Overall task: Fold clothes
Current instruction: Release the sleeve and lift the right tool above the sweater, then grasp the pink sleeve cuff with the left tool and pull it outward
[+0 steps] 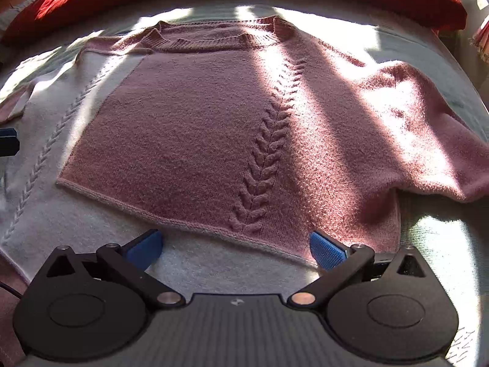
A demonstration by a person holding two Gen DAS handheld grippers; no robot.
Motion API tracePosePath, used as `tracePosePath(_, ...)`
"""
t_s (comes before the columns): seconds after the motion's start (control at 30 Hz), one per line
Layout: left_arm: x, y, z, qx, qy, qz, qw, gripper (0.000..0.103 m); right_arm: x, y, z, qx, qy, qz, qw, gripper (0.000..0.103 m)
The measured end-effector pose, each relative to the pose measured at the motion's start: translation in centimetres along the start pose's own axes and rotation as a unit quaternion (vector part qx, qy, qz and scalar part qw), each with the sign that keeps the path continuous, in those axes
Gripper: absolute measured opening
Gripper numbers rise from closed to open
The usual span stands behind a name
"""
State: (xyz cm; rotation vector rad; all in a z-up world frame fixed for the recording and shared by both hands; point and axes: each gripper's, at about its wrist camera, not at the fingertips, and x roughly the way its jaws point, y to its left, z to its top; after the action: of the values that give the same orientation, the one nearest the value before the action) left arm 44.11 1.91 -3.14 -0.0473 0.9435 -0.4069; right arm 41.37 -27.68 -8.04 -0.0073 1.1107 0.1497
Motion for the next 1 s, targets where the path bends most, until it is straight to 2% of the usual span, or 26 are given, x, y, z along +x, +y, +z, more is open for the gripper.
tracePosePath(0.1, 1.5, 1.5, -1.0, -0.038, 0.039, 0.0, 0.9985, 0.055, 0.1, 0.1, 0.2, 0.0, 0.003, -0.004, 1.0, 0.103)
tracePosePath(0.2, 0.0, 3.1, -3.0, -0.06, 0.044, -0.017, 0.997, 0.057, 0.2, 0.2, 0.4, 0.0, 0.009, -0.006, 1.0, 0.103)
tracePosePath(0.3, -2.3, 4.7, -3.6, -0.077, 0.057, -0.026, 0.995, 0.057, 0.3, 0.3, 0.6, 0.004, 0.012, -0.009, 1.0, 0.103)
tracePosePath(0.43, -5.1, 8.6, -2.4, -0.12, 0.039, 0.02, 0.9917, 0.056, 0.4, 0.5, 0.7, 0.011, 0.013, -0.018, 1.0, 0.103)
tracePosePath(0.53, -6.4, 13.0, -1.4, -0.182, 0.011, 0.055, 0.9817, 0.056, 0.5, 0.8, 0.9, 0.018, 0.016, -0.026, 0.999, 0.103)
tracePosePath(0.57, -6.5, 14.6, -1.3, -0.207, 0.005, 0.066, 0.9762, 0.051, 0.5, 0.8, 1.0, 0.02, 0.018, -0.028, 0.999, 0.103)
tracePosePath(0.63, -6.6, 17.9, -1.2, -0.264, -0.009, 0.081, 0.961, 0.051, 0.6, 0.9, 1.1, 0.023, 0.022, -0.032, 0.999, 0.103)
tracePosePath(0.73, -6.4, 22.3, -1.9, -0.363, -0.033, 0.069, 0.9287, 0.049, 0.7, 0.9, 1.3, 0.024, 0.026, -0.033, 0.999, 0.103)
tracePosePath(0.87, -5.3, 25.1, -3.4, -0.452, -0.045, 0.042, 0.8901, 0.049, 0.8, 1.0, 1.4, 0.026, 0.03, -0.036, 0.999, 0.103)
tracePosePath(1.0, -4.1, 26.4, -4.8, -0.51, -0.065, 0.03, 0.857, 0.05, 0.8, 1.1, 1.5, 0.029, 0.032, -0.04, 0.998, 0.103)
